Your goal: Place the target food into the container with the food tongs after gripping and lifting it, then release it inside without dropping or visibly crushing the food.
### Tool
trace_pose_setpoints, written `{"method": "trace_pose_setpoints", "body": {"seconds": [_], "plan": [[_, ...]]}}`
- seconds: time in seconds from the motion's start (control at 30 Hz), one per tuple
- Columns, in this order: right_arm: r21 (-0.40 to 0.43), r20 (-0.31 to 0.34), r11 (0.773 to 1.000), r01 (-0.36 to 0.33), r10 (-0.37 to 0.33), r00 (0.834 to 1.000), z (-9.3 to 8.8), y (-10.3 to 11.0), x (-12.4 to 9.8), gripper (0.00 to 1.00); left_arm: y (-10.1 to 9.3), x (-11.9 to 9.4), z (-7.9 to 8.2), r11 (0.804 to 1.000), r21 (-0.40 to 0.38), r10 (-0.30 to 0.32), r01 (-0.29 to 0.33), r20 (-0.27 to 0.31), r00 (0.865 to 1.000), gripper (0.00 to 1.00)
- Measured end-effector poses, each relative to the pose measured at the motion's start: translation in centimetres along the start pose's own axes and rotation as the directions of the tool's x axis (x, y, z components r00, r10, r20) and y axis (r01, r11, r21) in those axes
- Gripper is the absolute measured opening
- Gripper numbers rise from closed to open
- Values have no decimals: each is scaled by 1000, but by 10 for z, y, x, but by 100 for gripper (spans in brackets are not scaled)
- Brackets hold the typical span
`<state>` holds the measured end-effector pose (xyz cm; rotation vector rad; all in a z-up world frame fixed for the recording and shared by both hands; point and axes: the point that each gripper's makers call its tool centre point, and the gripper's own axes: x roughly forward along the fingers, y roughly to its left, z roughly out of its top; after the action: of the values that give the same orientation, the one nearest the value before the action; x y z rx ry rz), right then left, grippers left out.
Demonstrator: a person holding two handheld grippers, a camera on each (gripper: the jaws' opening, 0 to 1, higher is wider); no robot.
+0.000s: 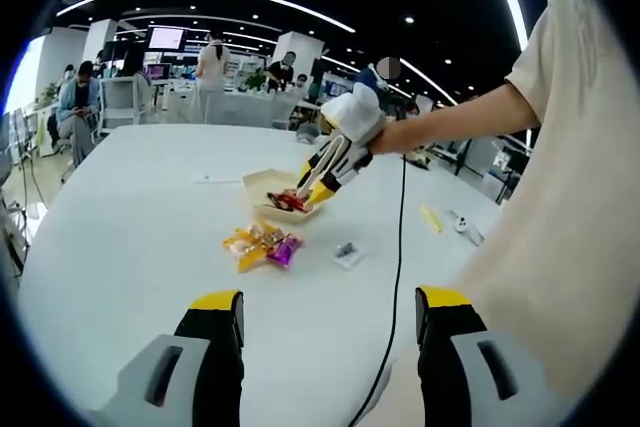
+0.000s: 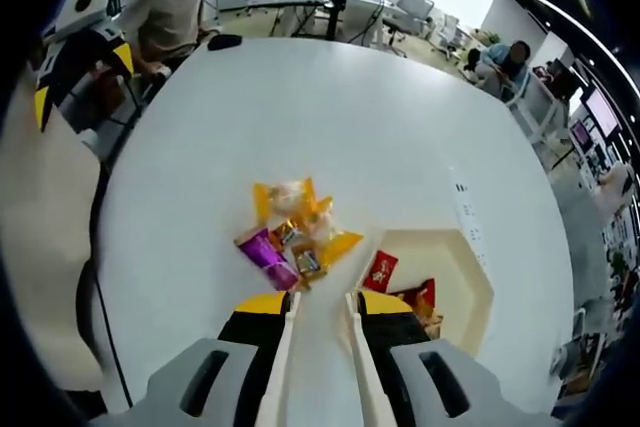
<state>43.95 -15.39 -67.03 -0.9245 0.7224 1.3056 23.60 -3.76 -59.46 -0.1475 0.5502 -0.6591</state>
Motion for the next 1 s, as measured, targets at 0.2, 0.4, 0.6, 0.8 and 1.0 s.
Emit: {"method": "trace_pose_setpoints", "body": {"seconds": [0.2, 0.4, 0.6, 0.8, 1.0], "plan": [[-10, -2, 1000, -24, 24, 1000, 4, 9, 7, 26, 0, -2, -3, 1000, -8, 7, -7, 0, 1000, 70], [-29, -8, 998, -49, 49, 999, 7, 16, 13, 26, 2, -4, -5, 1000, -17, 17, -17, 1, 1000, 70], [-50, -18, 995, -82, 81, 997, 9, 27, 21, 27, 4, -5, -4, 999, -23, 27, -27, 6, 1000, 70], [-77, -26, 991, -110, 108, 994, 14, 33, 32, 27, 7, -16, -11, 996, -56, 64, -63, 11, 998, 70], [-101, -38, 986, -133, 130, 991, 15, 34, 39, 27, 10, -21, -14, 994, -73, 83, -82, 15, 996, 70]]}}
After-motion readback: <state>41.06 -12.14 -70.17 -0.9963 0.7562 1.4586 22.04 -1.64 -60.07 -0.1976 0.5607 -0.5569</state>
